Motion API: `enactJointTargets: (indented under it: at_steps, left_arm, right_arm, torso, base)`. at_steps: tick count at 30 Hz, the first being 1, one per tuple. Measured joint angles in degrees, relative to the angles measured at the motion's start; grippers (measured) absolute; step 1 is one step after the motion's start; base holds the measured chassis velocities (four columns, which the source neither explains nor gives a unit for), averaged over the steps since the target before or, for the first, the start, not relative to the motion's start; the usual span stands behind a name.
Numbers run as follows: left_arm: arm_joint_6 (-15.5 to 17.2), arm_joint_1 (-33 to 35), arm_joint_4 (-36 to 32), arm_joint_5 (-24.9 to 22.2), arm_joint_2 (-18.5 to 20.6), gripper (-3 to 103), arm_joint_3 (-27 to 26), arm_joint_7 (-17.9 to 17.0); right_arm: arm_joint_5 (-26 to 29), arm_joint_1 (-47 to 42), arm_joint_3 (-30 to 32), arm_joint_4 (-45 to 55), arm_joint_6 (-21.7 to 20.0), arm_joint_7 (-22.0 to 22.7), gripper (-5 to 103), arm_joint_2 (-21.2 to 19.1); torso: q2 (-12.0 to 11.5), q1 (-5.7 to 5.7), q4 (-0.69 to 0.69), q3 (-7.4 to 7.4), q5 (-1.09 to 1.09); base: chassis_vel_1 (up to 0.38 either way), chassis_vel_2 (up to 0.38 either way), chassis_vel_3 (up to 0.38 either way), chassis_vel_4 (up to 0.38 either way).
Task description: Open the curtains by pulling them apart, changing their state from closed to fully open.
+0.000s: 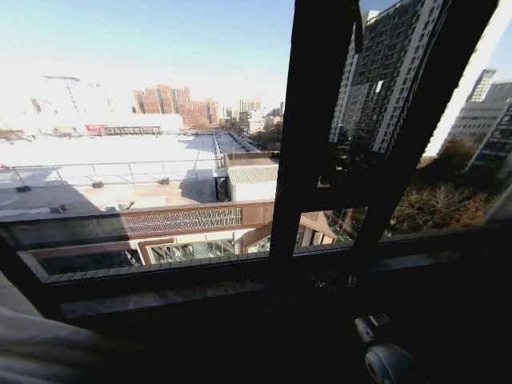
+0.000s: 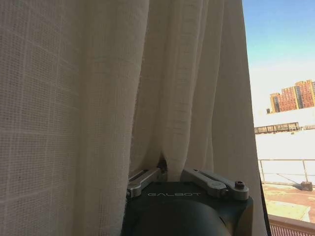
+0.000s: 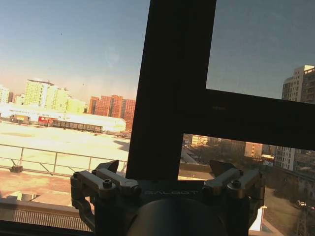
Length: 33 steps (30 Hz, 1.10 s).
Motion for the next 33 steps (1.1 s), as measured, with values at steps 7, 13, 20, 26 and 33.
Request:
enactJointTargets:
  at_steps: [7, 13, 20, 26, 33]
  left_arm:
    - [0.39, 0.55, -5.87, 0.07, -3.54, 0, 0.49, 0.0]
    - [0.52, 1.11, -9.95, 0.37, -5.1, 0, 0.98, 0.15]
    - [3.01, 3.85, -21.27, 2.73, -10.89, 21, 0.73, 0.41]
    - [5.2, 6.11, -33.84, 7.91, -18.8, 42, 1.82, -1.43]
    - [7.36, 7.23, -44.64, 13.42, -27.88, 65, 8.14, -2.94]
  right_arm:
    - [0.0, 0.0, 0.0, 0.0, 0.0, 0.0, 100, 0.0]
    - [0.0, 0.0, 0.0, 0.0, 0.0, 0.0, 100, 0.0]
    - [0.0, 0.0, 0.01, 0.0, 0.0, 0.0, 100, 0.0]
    - [0.0, 0.0, 0.02, 0.0, 0.0, 0.01, 100, 0.0]
    - [0.0, 0.0, 0.01, 0.0, 0.0, -0.01, 100, 0.0]
  torso:
    - [0.0, 0.0, -0.05, 0.0, 0.01]
    - [0.0, 0.0, -0.03, 0.0, 0.02]
    - [0.0, 0.0, -0.03, 0.0, 0.04]
    - [0.0, 0.0, -0.03, 0.0, 0.04]
    - [0.0, -0.01, -0.03, 0.0, 0.05]
  base:
    - [0.0, 0.0, 0.0, 0.0]
    - [0.0, 0.0, 0.0, 0.0]
    - [0.0, 0.0, 0.0, 0.0]
    - [0.0, 0.0, 0.0, 0.0]
    - [0.0, 0.0, 0.0, 0.0]
